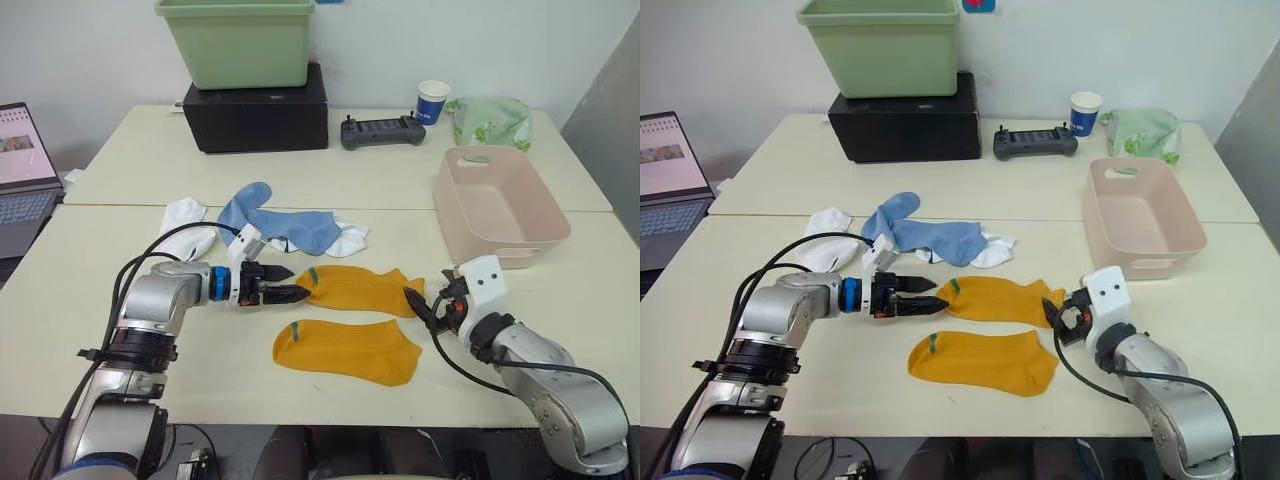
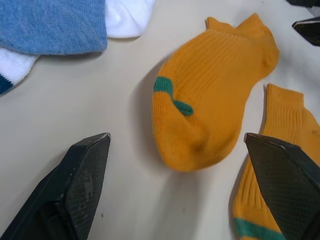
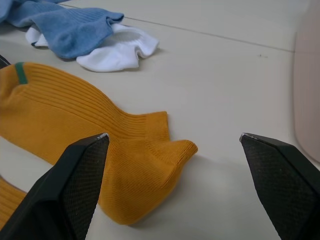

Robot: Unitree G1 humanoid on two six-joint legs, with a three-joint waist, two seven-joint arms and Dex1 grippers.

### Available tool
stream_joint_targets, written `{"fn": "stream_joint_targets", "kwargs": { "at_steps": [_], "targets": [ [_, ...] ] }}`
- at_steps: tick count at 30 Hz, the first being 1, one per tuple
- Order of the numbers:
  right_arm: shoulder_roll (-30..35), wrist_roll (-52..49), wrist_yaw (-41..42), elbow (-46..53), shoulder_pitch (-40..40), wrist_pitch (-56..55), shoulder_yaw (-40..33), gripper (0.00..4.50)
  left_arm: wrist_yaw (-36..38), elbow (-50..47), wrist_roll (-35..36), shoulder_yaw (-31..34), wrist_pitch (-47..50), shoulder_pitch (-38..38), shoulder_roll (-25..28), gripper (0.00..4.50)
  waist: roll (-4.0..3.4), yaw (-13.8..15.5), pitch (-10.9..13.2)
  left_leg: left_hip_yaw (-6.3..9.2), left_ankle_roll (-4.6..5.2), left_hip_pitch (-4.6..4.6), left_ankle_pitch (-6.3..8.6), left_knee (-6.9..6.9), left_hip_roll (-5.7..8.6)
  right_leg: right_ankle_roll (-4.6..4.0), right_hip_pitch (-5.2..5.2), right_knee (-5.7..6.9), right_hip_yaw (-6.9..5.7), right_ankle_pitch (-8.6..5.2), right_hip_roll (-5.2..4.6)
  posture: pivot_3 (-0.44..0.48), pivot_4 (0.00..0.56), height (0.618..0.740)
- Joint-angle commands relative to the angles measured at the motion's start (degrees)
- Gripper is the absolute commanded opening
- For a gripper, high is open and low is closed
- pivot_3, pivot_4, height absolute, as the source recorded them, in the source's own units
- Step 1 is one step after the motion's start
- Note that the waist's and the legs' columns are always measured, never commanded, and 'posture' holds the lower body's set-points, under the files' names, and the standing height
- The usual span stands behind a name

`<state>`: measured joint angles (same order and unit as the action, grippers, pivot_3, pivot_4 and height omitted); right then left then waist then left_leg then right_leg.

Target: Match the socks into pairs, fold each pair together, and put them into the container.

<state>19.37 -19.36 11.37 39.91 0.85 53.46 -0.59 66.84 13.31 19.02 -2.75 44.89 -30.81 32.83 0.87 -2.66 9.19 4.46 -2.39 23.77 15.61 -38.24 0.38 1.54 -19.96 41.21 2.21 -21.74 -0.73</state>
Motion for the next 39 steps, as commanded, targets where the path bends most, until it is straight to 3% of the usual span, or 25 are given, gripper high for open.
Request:
{"fn": "stream_joint_targets", "kwargs": {
  "at_steps": [1, 4, 6, 8, 14, 18, 23, 29, 34, 39],
  "targets": [
    [-1.64, -1.03, -0.95, -3.01, 3.02, 2.24, -1.8, 4.5, -1.64, -1.97, 1.11, -1.07, 1.18, 1.96, -1.39, 3.88, -0.05, 0.02, -0.03, -0.01, 0.0, 0.0, 0.0, 0.0, 0.01, 0.0, 0.0, 0.0, 0.01, 0.0, 0.0, 0.0, 0.15, 0.725],
    [-3.69, -1.94, -1.39, -6.42, 5.21, 4.92, -3.15, 4.5, -2.1, -3.17, 1.18, -1.9, 1.26, 3.21, -1.68, 2.96, -0.06, 0.04, -0.03, -0.03, -0.01, -0.01, -0.01, 0.02, 0.01, 0.0, 0.0, -0.01, 0.02, 0.0, -0.01, 0.0, 0.15, 0.725],
    [-4.42, -2.72, -0.78, -7.35, 6.02, 5.84, -3.45, 4.12, -2.66, -3.48, 1.21, -2.05, 1.1, 3.6, -1.94, 2.36, -0.08, 0.03, -0.05, -0.04, -0.02, -0.01, -0.01, 0.03, 0.01, 0.0, -0.01, -0.02, 0.01, 0.0, -0.01, 0.0, 0.15, 0.725],
    [-5.08, -3.78, -0.41, -7.48, 6.47, 7.09, -3.72, 3.57, -2.96, -3.91, 1.38, -2.15, 1.17, 3.79, -2.05, 1.75, -0.08, 0.0, -0.05, -0.05, -0.02, -0.01, -0.01, 0.04, 0.01, 0.0, -0.01, -0.02, 0.02, 0.0, -0.01, 0.0, 0.15, 0.725],
    [-6.07, -5.16, -0.61, -6.03, 6.86, 7.15, -3.75, 1.27, -3.51, -4.51, 2.51, -1.66, 0.85, 3.89, -1.7, 0.0, -0.08, -0.16, -0.05, -0.05, -0.01, 0.0, -0.01, 0.04, 0.01, 0.0, -0.02, -0.02, 0.03, 0.0, 0.0, 0.0, 0.15, 0.725],
    [-6.34, -5.89, -0.37, -4.82, 6.72, 6.01, -4.26, 0.05, -3.27, -4.21, 2.95, -1.04, 0.24, 3.26, -1.32, 0.0, -0.08, -0.2, -0.05, -0.04, -0.01, -0.01, -0.01, 0.05, 0.0, 0.0, -0.04, -0.01, 0.01, 0.0, 0.0, 0.0, 0.15, 0.725],
    [-6.52, -9.74, 0.59, 1.68, 5.83, 6.86, -6.75, 0.05, -0.27, -6.97, 7.4, 1.84, 3.39, 1.75, 1.29, 0.0, -0.08, -0.28, -0.04, -0.04, -0.01, 0.01, -0.01, 0.05, -0.01, 0.0, -0.05, -0.01, 0.01, 0.0, 0.01, 0.0, 0.15, 0.725],
    [-8.66, -20.26, -0.15, 13.37, 0.98, 11.58, -9.87, 0.05, 5.04, -13.09, 15.3, 4.89, 11.69, 1.97, 10.41, 0.0, -0.09, -0.62, -0.05, 0.01, 0.0, 0.02, 0.0, 0.12, -0.06, 0.0, -0.08, -0.01, 0.0, 0.0, 0.04, 0.0, 0.15, 0.725],
    [-7.56, -25.6, -0.45, 19.13, -5.26, 12.27, -7.97, 0.05, 9.13, -19.21, 18.28, 4.49, 13.65, 8.61, 18.51, 0.0, -0.11, -0.81, -0.04, -0.02, 0.0, -0.05, 0.0, 0.18, -0.08, 0.0, -0.07, -0.04, 0.08, 0.0, 0.04, 0.0, 0.15, 0.725],
    [-2.4, -23.87, 0.17, 20.04, -10.46, 10.01, -2.71, 0.05, 8.35, -22.35, 17.4, 3.73, 10.85, 16.29, 20.63, 0.0, -0.12, -0.58, -0.04, -0.02, 0.18, -0.12, 0.1, 0.18, -0.07, 0.0, -0.01, -0.1, 0.08, 0.0, 0.02, 0.0, 0.15, 0.725]
  ]
}}
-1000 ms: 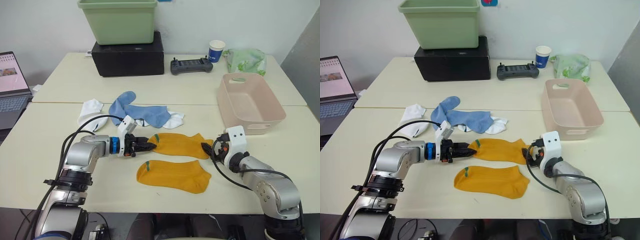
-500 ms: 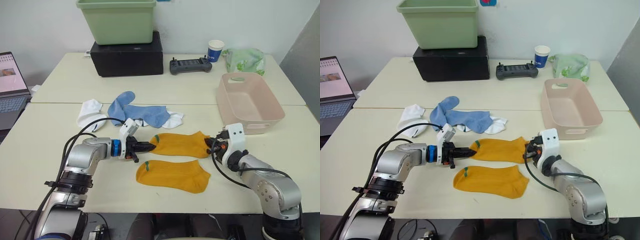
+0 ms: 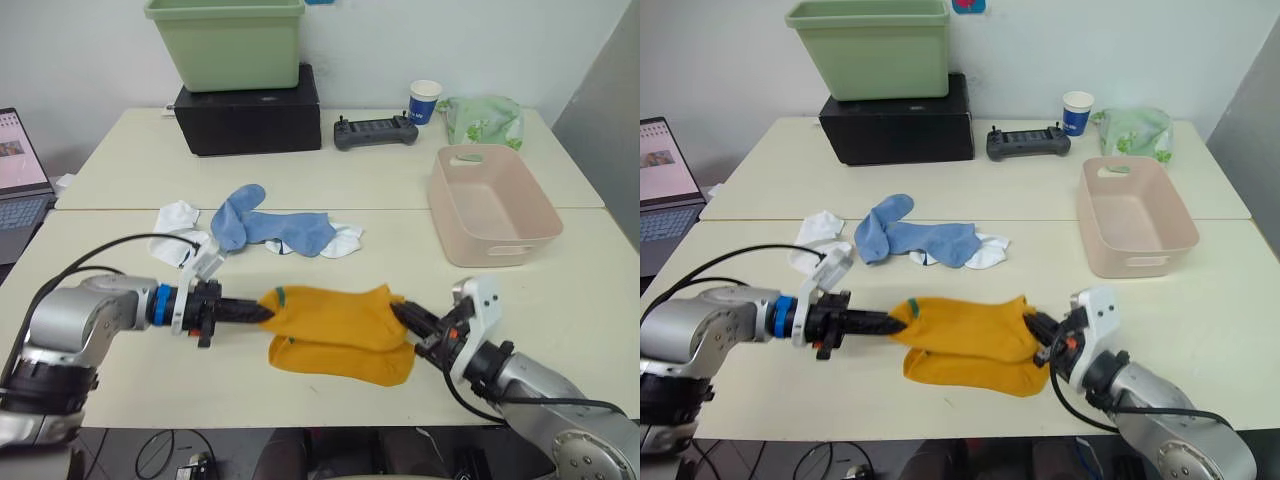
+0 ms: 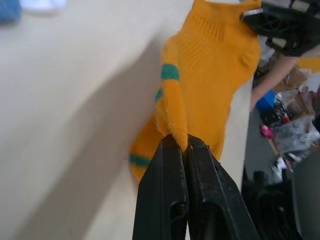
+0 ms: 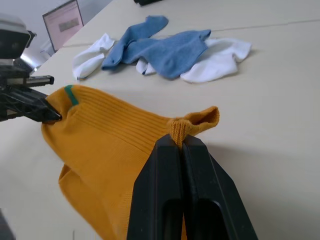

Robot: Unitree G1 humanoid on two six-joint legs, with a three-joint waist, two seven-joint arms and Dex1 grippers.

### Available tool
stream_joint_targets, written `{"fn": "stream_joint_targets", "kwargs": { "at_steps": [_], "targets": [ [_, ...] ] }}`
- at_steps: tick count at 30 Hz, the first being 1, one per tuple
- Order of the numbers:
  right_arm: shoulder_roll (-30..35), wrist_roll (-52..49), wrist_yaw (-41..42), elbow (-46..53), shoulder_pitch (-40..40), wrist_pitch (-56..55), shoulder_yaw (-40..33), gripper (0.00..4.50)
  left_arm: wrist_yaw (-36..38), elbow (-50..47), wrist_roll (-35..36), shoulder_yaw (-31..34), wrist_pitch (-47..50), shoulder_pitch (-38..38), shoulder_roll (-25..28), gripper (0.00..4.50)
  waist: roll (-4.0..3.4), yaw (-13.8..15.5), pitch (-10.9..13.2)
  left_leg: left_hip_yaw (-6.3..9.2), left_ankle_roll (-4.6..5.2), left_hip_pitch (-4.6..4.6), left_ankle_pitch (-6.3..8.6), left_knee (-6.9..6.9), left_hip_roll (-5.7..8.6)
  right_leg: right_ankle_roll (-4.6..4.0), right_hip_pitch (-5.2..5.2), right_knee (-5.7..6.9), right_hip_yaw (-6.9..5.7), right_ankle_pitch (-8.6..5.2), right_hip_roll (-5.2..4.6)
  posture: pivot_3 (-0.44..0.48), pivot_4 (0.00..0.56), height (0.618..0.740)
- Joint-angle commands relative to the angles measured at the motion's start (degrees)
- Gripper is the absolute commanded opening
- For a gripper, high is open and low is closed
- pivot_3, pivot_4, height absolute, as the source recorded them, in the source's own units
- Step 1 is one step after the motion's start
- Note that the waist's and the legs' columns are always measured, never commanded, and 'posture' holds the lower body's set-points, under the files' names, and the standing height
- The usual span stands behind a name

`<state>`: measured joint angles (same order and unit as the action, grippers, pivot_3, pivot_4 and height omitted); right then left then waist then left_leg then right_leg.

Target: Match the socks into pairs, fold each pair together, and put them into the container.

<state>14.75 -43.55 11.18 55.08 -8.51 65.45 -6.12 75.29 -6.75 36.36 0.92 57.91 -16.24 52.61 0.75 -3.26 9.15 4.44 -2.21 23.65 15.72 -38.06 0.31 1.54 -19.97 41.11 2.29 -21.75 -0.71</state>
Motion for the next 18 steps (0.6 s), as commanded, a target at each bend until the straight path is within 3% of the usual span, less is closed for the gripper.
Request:
{"fn": "stream_joint_targets", "kwargs": {
  "at_steps": [1, 8, 18],
  "targets": [
    [3.68, 1.57, 0.48, 4.82, -2.04, -2.76, 4.8, 0.05, -0.66, -1.75, -1.21, -0.56, -3.9, 2.76, 0.59, 0.0, 0.0, 0.07, 0.0, -0.01, 0.01, 0.0, 0.01, 0.0, 0.0, 0.0, 0.01, 0.0, 0.0, 0.0, -0.01, 0.0, 0.15, 0.725],
    [8.98, 9.56, 0.67, 0.71, -7.28, -10.82, 11.07, 0.05, -2.39, 0.06, -3.62, -3.3, -8.06, 5.09, -0.84, 0.0, 0.01, 0.21, 0.0, -0.02, 0.03, 0.01, 0.02, 0.0, 0.02, 0.0, 0.01, -0.03, 0.0, 0.0, -0.01, 0.0, 0.15, 0.725],
    [9.12, 7.8, 2.35, -0.27, -5.89, -13.9, 6.6, 0.05, -2.28, -4.29, -0.16, -2.88, -4.46, 5.85, 0.63, 0.0, 0.01, 0.28, 0.0, -0.02, 0.03, 0.0, 0.02, 0.01, 0.0, 0.0, 0.02, -0.03, 0.0, 0.0, 0.01, 0.0, 0.15, 0.725]
  ]
}}
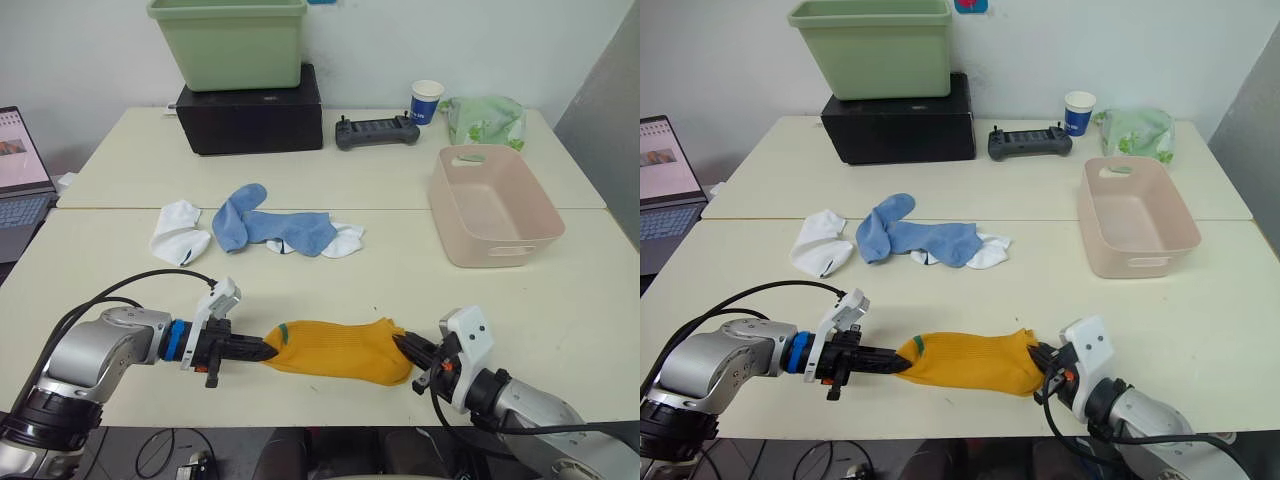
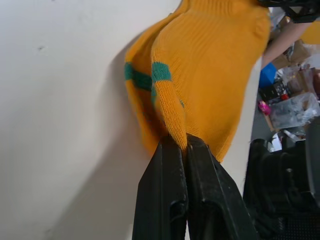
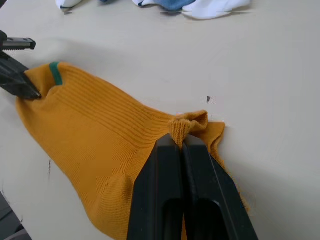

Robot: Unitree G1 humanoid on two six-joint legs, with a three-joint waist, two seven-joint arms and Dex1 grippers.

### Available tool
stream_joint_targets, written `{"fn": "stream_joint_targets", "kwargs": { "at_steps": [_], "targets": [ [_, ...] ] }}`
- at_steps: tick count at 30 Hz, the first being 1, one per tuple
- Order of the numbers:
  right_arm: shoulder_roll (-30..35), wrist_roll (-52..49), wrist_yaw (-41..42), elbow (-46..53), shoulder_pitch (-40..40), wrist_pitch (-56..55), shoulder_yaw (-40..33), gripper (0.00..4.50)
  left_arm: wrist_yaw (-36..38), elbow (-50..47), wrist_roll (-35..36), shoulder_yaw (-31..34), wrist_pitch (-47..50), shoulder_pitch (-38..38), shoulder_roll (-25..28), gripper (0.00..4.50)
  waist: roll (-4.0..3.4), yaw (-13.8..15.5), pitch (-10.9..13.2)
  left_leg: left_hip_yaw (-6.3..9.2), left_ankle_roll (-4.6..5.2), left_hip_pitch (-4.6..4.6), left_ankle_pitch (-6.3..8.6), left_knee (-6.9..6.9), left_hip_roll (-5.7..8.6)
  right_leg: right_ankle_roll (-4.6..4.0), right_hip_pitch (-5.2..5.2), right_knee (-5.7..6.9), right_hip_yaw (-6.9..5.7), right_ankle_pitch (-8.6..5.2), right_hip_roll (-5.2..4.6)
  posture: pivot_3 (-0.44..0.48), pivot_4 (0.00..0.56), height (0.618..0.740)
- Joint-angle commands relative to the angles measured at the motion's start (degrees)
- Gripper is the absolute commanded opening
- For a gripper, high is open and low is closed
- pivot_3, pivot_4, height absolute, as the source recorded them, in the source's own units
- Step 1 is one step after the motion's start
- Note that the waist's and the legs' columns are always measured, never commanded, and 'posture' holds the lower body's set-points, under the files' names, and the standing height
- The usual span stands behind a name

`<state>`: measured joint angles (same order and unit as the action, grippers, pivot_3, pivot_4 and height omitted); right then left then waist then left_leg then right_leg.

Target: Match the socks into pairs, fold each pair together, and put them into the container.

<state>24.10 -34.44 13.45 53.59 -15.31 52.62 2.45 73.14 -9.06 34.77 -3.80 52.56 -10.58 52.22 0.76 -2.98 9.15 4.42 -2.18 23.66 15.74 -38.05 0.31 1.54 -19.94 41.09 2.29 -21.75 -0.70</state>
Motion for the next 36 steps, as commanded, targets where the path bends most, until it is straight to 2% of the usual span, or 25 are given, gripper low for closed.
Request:
{"fn": "stream_joint_targets", "kwargs": {
  "at_steps": [1, 11, 16, 20, 27, 30, 35, 36],
  "targets": [
    [-0.14, -1.17, -0.15, 0.83, 1.18, -0.79, -2.01, 0.05, -0.53, -2.09, 1.36, 1.56, 0.87, 0.33, 0.98, 0.0, 0.0, 0.05, 0.0, 0.01, 0.0, 0.0, 0.0, 0.0, 0.0, 0.0, 0.0, 0.0, -0.01, 0.0, 0.0, 0.0, 0.15, 0.725],
    [1.83, 0.58, -0.34, -0.35, 0.6, 0.09, -0.86, 0.05, -6.13, -3.1, -1.3, -0.5, -1.65, 2.94, -1.33, 0.0, 0.0, 0.13, 0.0, 0.0, 0.0, 0.0, 0.0, 0.0, 0.0, 0.0, 0.01, -0.01, -0.01, 0.0, 0.0, 0.0, 0.15, 0.725],
    [1.94, 0.83, -0.7, -0.7, 1.22, 0.73, -0.85, 0.05, -6.87, -2.84, 0.51, 0.17, 0.19, 2.71, -2.28, 0.0, 0.0, 0.17, 0.0, 0.01, 0.0, 0.0, 0.0, 0.0, 0.0, 0.0, 0.01, -0.01, -0.02, 0.0, 0.0, 0.0, 0.15, 0.725],
    [1.12, 0.08, -0.84, -0.6, 1.57, 0.72, -2.19, 1.02, -8.43, -2.21, 0.3, 1.38, -1.04, 2.75, -3.13, 0.94, 0.0, 0.17, 0.0, 0.0, 0.0, 0.0, 0.0, 0.0, 0.0, 0.0, 0.02, -0.01, -0.01, 0.0, 0.0, 0.0, 0.15, 0.725],
    [2.03, -4.32, 1.34, 2.64, 1.6, -0.31, -7.33, 3.45, -9.78, -3.5, 2.09, 8.57, -4.74, 4.65, -2.72, 3.17, 0.0, 0.16, 0.0, 0.02, 0.0, -0.01, 0.0, 0.0, 0.0, 0.0, 0.04, -0.01, -0.03, 0.0, -0.01, 0.0, 0.15, 0.725],
    [3.27, -6.34, 2.29, 3.69, 3.33, -0.25, -8.74, 4.46, -9.02, -2.27, 2.64, 10.05, -4.3, 3.54, -1.53, 3.18, 0.0, 0.18, 0.0, 0.0, 0.0, -0.02, 0.0, 0.0, 0.0, 0.0, 0.05, -0.02, -0.02, 0.0, -0.01, 0.0, 0.15, 0.725],
    [7.77, -4.82, 4.48, 3.74, 7.52, -0.75, -5.56, 4.49, -7.8, 0.41, 0.95, 9.93, -8.82, -0.94, -1.5, 3.18, 0.0, 0.32, 0.0, 0.01, 0.0, -0.03, 0.0, -0.01, 0.02, 0.0, 0.08, -0.04, -0.05, 0.0, -0.01, 0.0, 0.15, 0.725],
    [8.72, -3.0, 4.86, 3.28, 8.88, -1.45, -2.81, 4.5, -7.06, 0.05, 0.58, 8.51, -9.56, -2.47, -1.64, 3.0, 0.0, 0.3, 0.0, 0.01, 0.0, -0.03, 0.0, -0.01, 0.01, 0.0, 0.08, -0.07, -0.06, 0.0, -0.01, 0.0, 0.15, 0.725]
  ]
}}
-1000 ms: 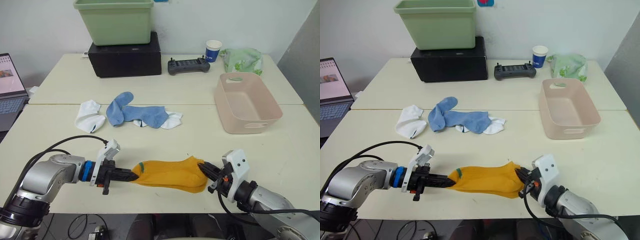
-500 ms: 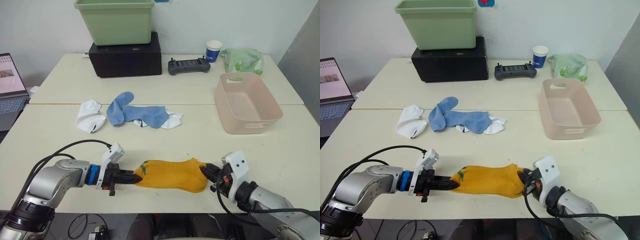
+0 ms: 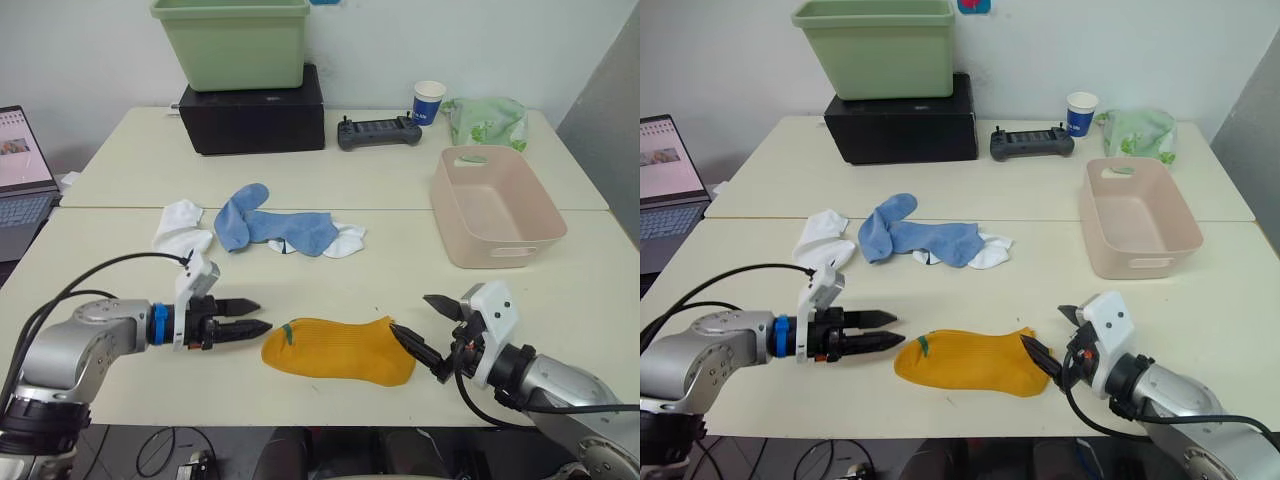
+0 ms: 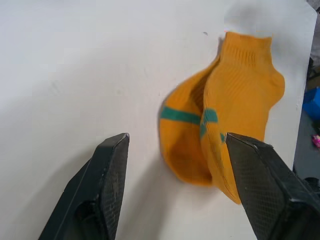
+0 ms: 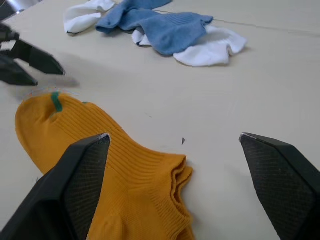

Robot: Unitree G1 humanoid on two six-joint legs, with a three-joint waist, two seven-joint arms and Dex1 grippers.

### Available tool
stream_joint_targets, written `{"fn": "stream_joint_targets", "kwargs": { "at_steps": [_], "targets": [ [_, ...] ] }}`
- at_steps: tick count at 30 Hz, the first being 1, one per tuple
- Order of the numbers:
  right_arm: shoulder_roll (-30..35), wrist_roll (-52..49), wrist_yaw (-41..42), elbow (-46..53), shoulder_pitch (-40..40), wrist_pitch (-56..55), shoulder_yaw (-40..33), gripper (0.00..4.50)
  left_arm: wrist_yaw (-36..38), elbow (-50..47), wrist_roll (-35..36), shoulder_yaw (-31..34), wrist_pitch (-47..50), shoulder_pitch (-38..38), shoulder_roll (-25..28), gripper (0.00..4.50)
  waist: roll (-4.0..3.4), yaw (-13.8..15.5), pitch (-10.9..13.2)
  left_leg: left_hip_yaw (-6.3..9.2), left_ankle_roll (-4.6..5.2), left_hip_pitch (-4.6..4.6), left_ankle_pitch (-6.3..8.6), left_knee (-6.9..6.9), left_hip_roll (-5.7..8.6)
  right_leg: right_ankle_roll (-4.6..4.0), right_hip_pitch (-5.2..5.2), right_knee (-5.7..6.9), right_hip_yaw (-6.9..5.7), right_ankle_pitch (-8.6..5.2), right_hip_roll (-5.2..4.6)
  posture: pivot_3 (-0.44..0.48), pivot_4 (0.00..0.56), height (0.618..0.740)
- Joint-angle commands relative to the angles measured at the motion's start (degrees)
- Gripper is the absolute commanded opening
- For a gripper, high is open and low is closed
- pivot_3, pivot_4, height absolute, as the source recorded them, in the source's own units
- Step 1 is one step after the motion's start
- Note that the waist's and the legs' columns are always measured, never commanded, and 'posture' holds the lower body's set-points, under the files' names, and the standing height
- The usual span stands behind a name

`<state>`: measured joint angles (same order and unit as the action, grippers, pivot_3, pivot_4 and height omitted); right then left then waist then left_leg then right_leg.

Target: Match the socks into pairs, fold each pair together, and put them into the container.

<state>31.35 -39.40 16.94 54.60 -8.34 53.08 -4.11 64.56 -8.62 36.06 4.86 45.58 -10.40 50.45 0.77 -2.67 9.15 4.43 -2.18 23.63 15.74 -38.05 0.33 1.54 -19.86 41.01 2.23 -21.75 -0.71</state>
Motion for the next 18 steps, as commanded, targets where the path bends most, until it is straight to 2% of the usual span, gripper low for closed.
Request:
{"fn": "stream_joint_targets", "kwargs": {
  "at_steps": [1, 2, 7, 10, 14, 15, 18],
  "targets": [
    [2.11, 3.27, 1.65, 1.82, 2.89, -2.48, 5.63, 4.5, 2.08, -0.66, -1.01, -1.28, -3.08, -3.77, 0.06, 2.78, 0.0, -0.01, 0.0, -0.01, 0.0, 0.0, 0.0, 0.0, 0.0, 0.0, 0.0, 0.0, 0.01, 0.0, 0.0, 0.0, 0.15, 0.725],
    [2.78, 5.28, 1.96, 1.07, 3.92, -3.28, 8.68, 4.5, 3.76, -2.23, -2.32, -3.69, -5.31, -4.79, 0.15, 2.61, 0.0, -0.02, 0.0, -0.01, 0.0, 0.01, 0.0, 0.0, 0.0, 0.0, -0.01, -0.01, 0.01, 0.0, 0.0, 0.0, 0.15, 0.725],
    [5.68, 13.16, 5.05, -3.77, 6.64, -7.74, 18.43, 2.86, 10.55, -6.12, -10.17, -13.85, -16.46, -6.01, 0.68, 0.98, 0.0, -0.07, 0.0, -0.06, -0.02, 0.01, -0.01, 0.0, 0.02, 0.0, 0.03, -0.08, 0.06, 0.0, 0.0, 0.0, 0.15, 0.725],
    [5.88, 17.12, 6.47, -8.36, 8.68, -9.66, 22.78, 1.72, 8.75, -4.09, -13.98, -18.0, -20.04, -6.95, -3.13, 0.0, 0.01, -0.05, 0.01, -0.08, -0.01, -0.01, -0.01, -0.01, 0.02, 0.0, 0.05, -0.05, 0.06, 0.0, 0.01, 0.0, 0.15, 0.725],
    [4.59, 21.4, 6.08, -13.46, 8.29, -11.8, 25.63, 0.24, 4.9, 2.46, -18.05, -19.77, -22.95, -7.75, -8.21, 0.0, 0.03, 0.17, 0.02, -0.05, 0.0, -0.05, 0.0, -0.05, 0.02, 0.0, 0.12, -0.05, 0.03, 0.0, 0.01, 0.0, 0.15, 0.725],
    [4.49, 22.45, 5.71, -14.62, 7.28, -12.56, 25.64, 0.03, 4.61, 4.91, -20.09, -20.61, -25.52, -7.75, -8.81, 0.0, 0.03, 0.22, 0.02, -0.04, 0.01, -0.05, 0.0, -0.04, 0.03, 0.0, 0.13, -0.06, 0.02, 0.0, 0.01, 0.0, 0.15, 0.725],
    [4.59, 24.85, 5.7, -16.09, 5.02, -14.14, 25.25, 0.03, 4.3, 8.98, -23.2, -21.62, -29.18, -7.75, -9.72, 0.0, 0.03, 0.28, 0.0, -0.03, 0.01, -0.05, 0.0, -0.04, 0.02, 0.0, 0.12, -0.06, 0.01, 0.0, 0.01, 0.0, 0.15, 0.725]
  ]
}}
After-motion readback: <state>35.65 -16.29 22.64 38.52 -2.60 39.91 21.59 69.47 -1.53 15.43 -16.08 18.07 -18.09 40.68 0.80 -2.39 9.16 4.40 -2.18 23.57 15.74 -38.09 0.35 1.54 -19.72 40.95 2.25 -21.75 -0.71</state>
